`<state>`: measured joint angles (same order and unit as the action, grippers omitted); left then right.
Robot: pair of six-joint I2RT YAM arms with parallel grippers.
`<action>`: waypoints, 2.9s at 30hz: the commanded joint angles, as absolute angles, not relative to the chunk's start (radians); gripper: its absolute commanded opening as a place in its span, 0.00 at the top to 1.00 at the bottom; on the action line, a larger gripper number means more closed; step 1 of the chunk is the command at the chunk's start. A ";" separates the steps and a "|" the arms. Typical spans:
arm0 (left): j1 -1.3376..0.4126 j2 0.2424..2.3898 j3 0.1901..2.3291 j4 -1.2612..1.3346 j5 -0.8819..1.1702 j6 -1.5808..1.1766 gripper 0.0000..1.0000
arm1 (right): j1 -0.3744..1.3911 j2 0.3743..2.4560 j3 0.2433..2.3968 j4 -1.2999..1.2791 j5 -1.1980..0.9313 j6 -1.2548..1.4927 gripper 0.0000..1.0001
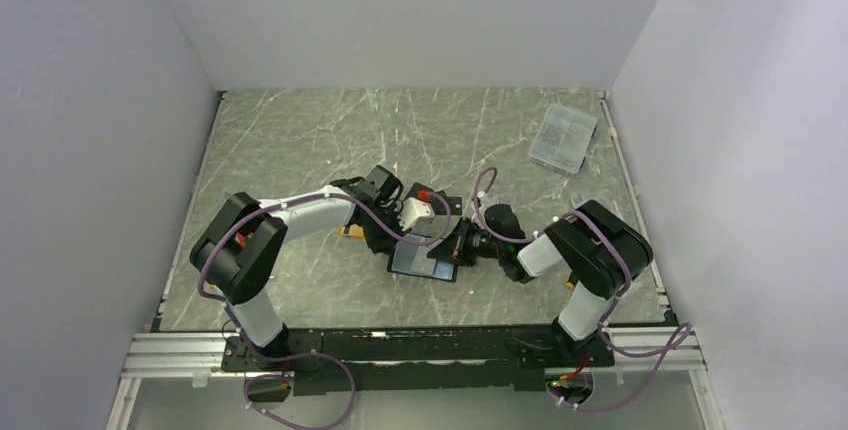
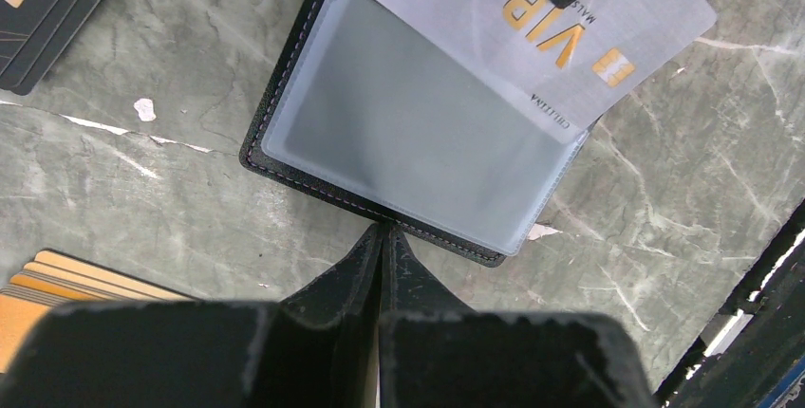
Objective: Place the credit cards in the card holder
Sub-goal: Insert the credit card into the card holder.
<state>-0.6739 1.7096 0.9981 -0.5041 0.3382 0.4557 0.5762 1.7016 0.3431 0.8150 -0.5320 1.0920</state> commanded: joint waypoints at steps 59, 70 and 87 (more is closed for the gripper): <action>-0.651 1.625 0.979 -0.534 0.445 0.448 1.00 | 0.709 1.529 0.556 0.028 -0.141 0.901 0.47; -0.634 1.721 1.096 -0.488 0.579 0.360 0.99 | 0.741 1.563 0.569 0.061 -0.141 0.904 0.47; -0.738 1.878 1.192 -0.533 0.324 0.384 1.00 | 0.730 1.547 0.489 0.183 -0.204 0.926 0.45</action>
<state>-0.7040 1.8427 1.1732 -0.5156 0.4366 0.3710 0.7254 1.5314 0.5407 0.2687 -0.2173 0.9516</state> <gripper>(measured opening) 0.012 0.536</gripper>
